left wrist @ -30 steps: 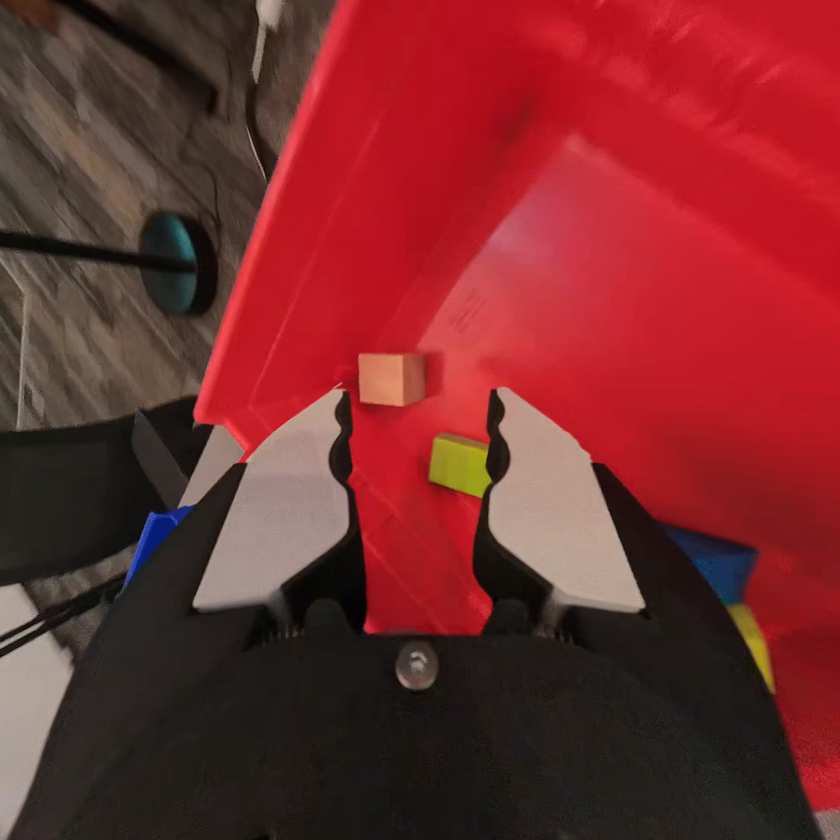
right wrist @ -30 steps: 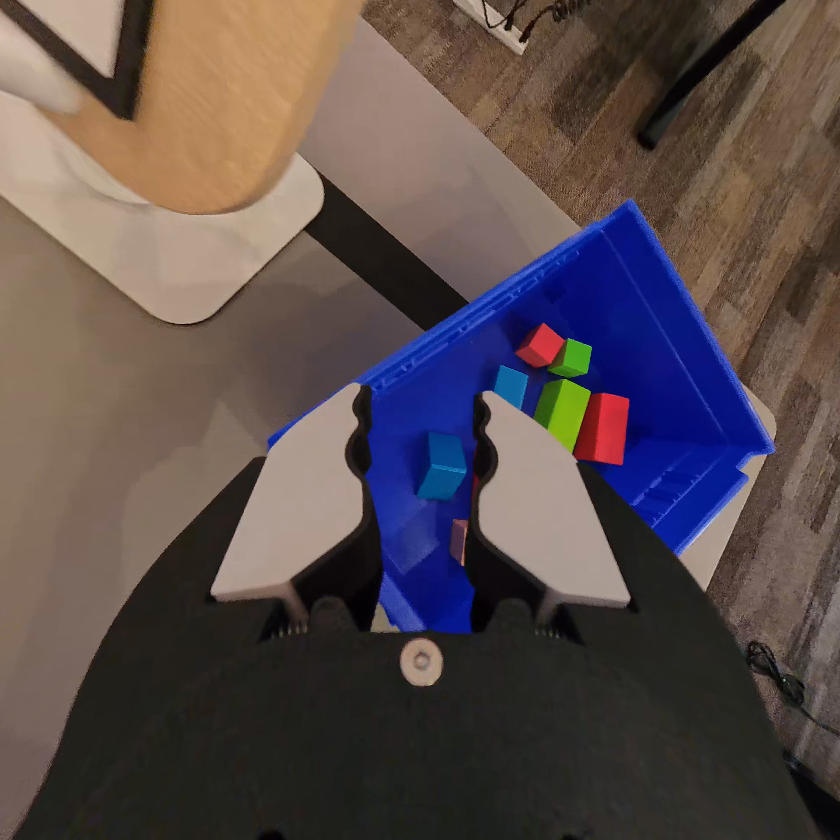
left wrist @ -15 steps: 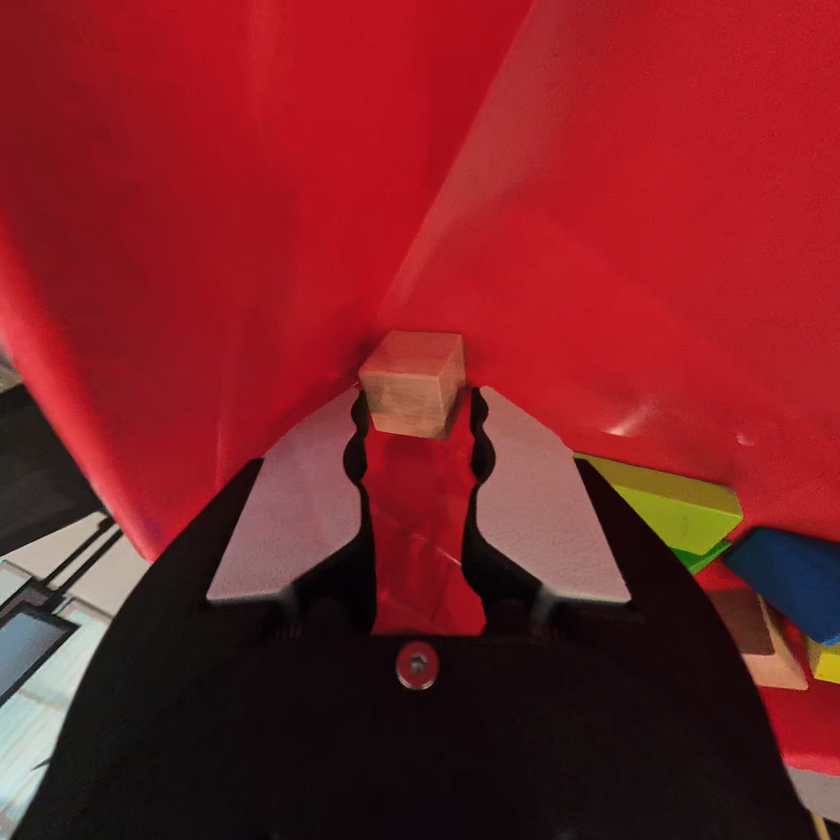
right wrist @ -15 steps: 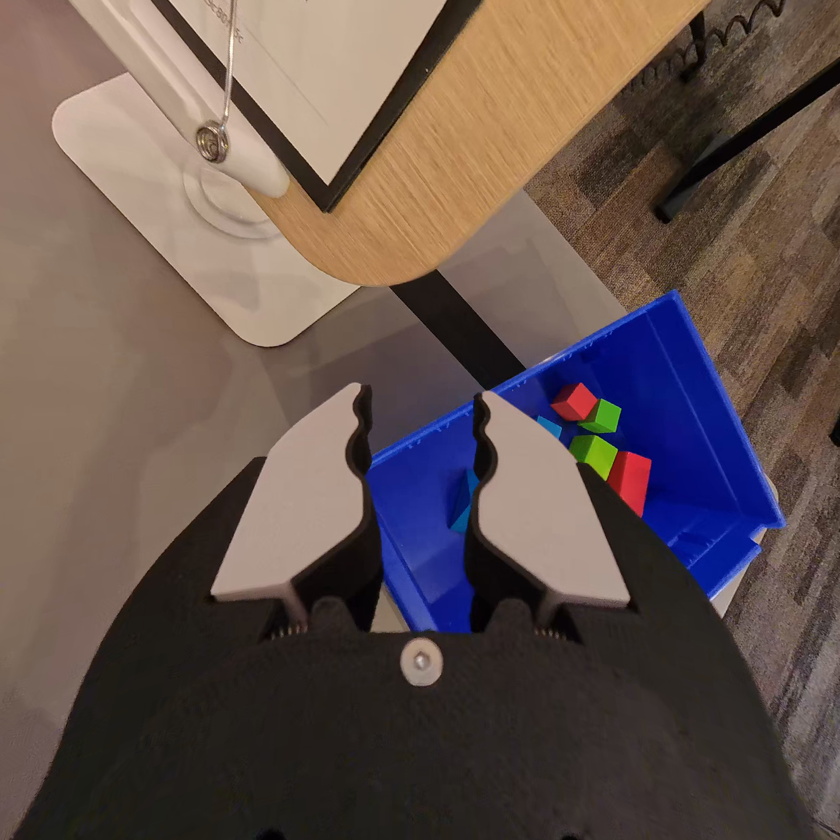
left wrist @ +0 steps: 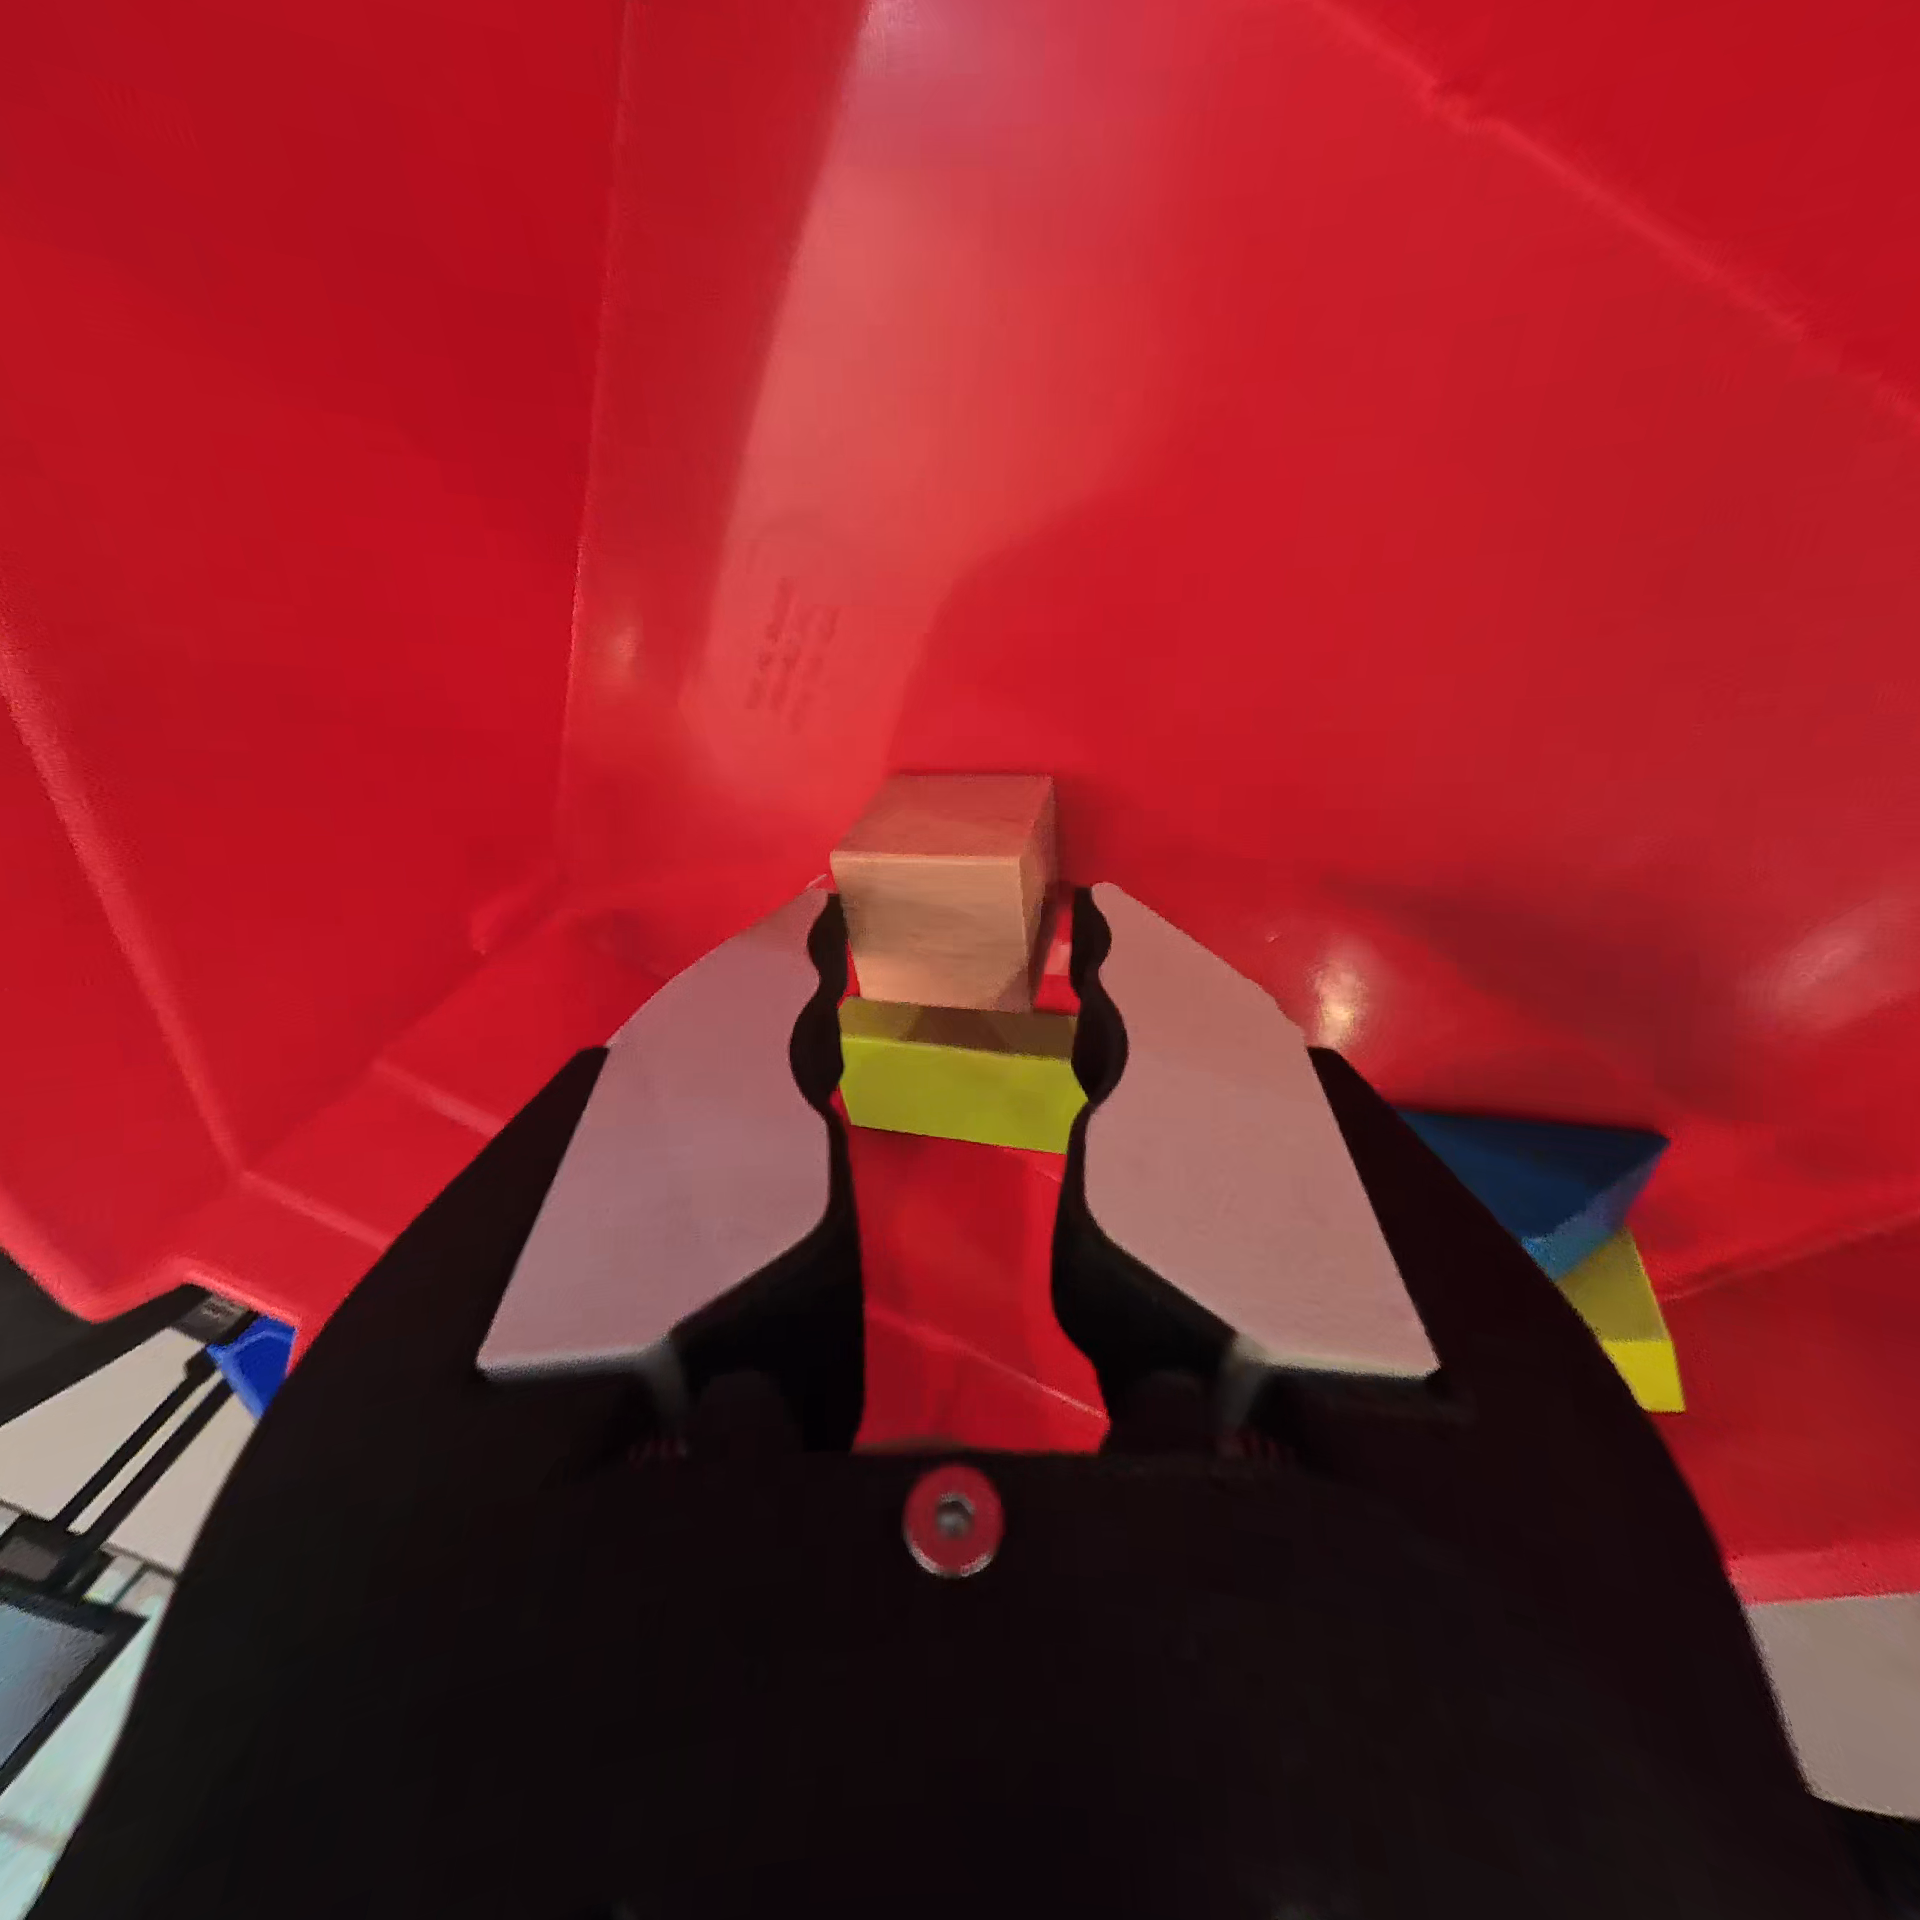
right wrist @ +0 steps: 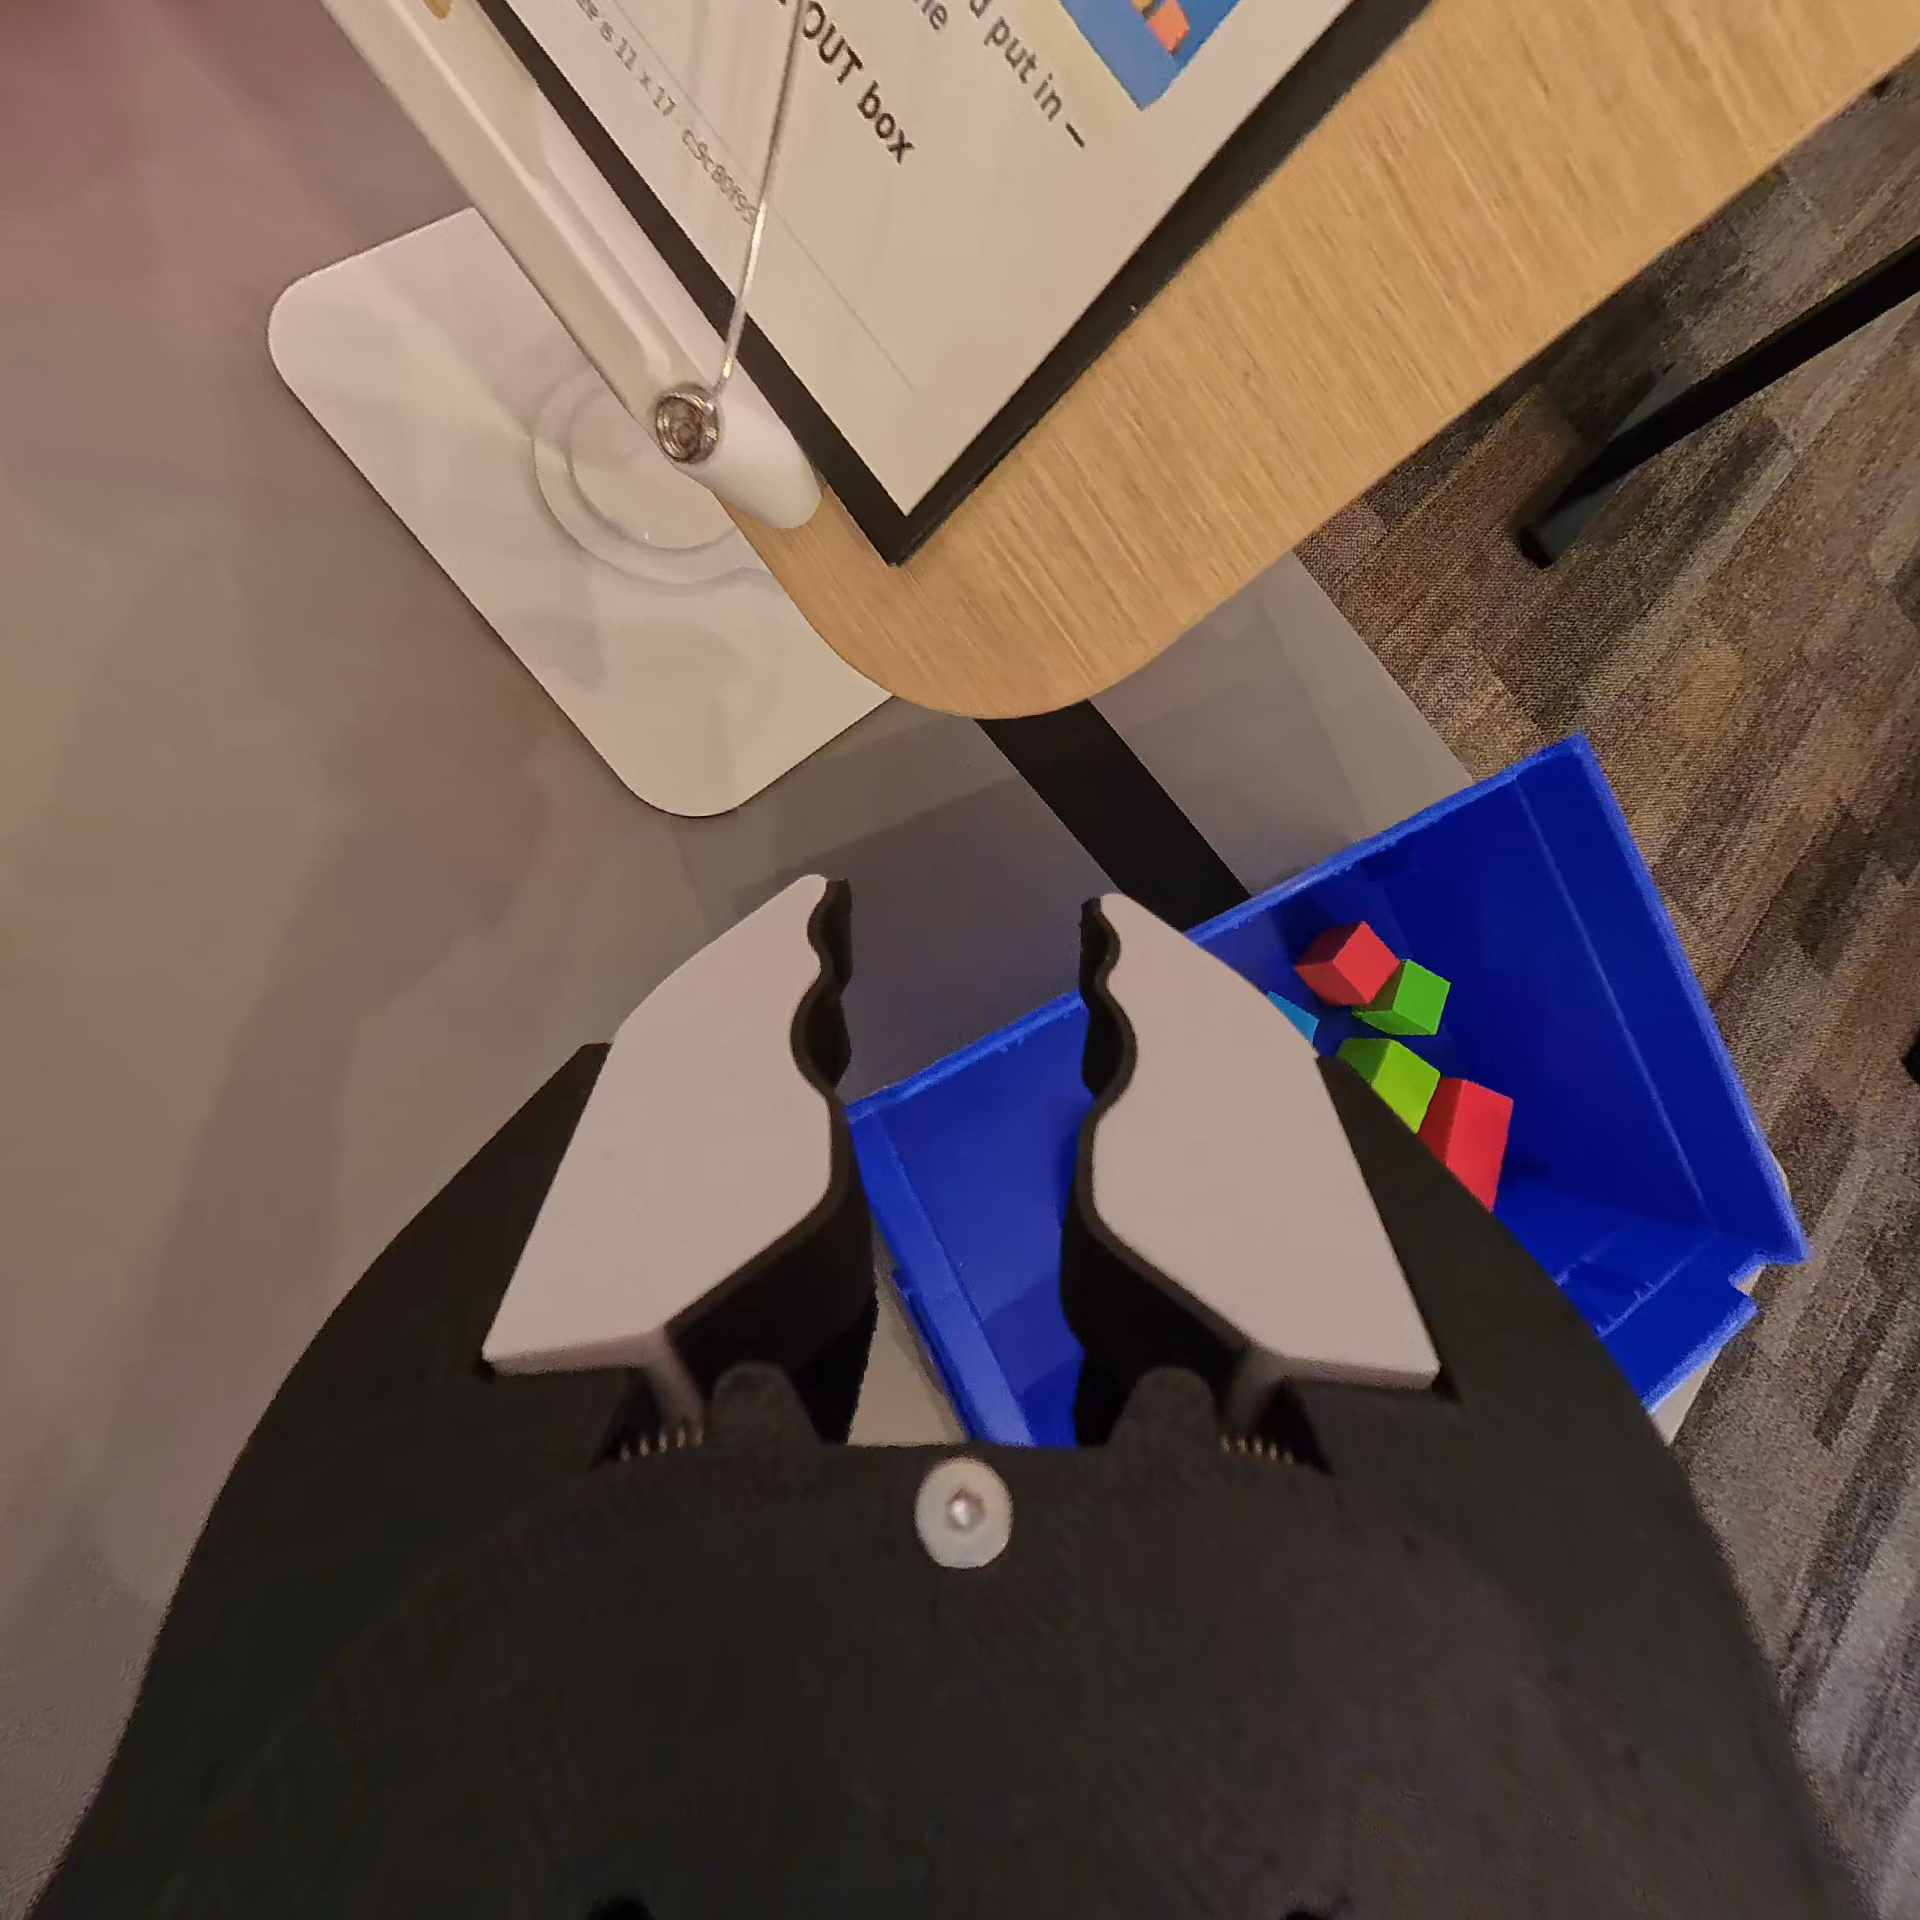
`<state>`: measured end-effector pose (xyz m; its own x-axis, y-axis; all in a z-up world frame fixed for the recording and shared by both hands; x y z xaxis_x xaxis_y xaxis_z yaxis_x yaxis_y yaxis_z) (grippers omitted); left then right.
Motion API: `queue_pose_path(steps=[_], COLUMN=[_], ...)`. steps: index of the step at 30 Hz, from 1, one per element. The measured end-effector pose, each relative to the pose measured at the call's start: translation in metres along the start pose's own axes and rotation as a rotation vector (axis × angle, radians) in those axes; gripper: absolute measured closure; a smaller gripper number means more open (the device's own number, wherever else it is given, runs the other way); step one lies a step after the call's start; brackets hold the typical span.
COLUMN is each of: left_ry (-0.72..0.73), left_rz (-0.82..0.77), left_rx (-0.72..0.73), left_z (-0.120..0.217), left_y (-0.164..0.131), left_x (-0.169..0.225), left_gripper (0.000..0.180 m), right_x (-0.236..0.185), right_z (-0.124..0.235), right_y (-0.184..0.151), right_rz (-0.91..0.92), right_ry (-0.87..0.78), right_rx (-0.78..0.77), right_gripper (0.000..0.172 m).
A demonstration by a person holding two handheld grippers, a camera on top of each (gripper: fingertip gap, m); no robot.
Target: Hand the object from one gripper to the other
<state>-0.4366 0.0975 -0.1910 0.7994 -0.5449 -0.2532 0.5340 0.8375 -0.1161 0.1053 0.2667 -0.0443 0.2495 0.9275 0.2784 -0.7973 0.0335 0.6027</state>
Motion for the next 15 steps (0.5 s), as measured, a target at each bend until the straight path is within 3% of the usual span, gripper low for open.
queue_pose_path(steps=[4,7,12,15], left_ry=[0.042,0.070,-0.062,-0.138], left_rz=[-0.001,0.064,0.238,0.180], left_rx=[0.012,0.119,0.576,0.871], left_z=[-0.001,0.017,0.097,0.154], left_y=[0.004,-0.001,-0.009,-0.001], left_x=[0.000,0.001,0.033,0.077], left_gripper=[0.144,0.144,0.144,0.144], right_x=[-0.014,-0.036,-0.104,-0.153], right_z=[0.005,0.012,0.021,0.018], right_y=[0.010,0.024,0.067,0.093], right_rz=[0.022,0.064,0.253,0.450], right_ry=[0.018,0.065,0.144,0.101], right_rx=[0.030,0.109,0.384,0.550], right_gripper=[0.131,0.132,0.129,0.133])
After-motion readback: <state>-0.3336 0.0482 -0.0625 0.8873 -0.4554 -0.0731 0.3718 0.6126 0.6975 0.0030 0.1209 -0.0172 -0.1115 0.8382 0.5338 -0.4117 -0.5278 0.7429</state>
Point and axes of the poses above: each gripper's, where its closed fingertips meet, z back along the fingers, y out of its top, x = y × z across the jaws, the point moved 7 cm from there along z, back along the fingers
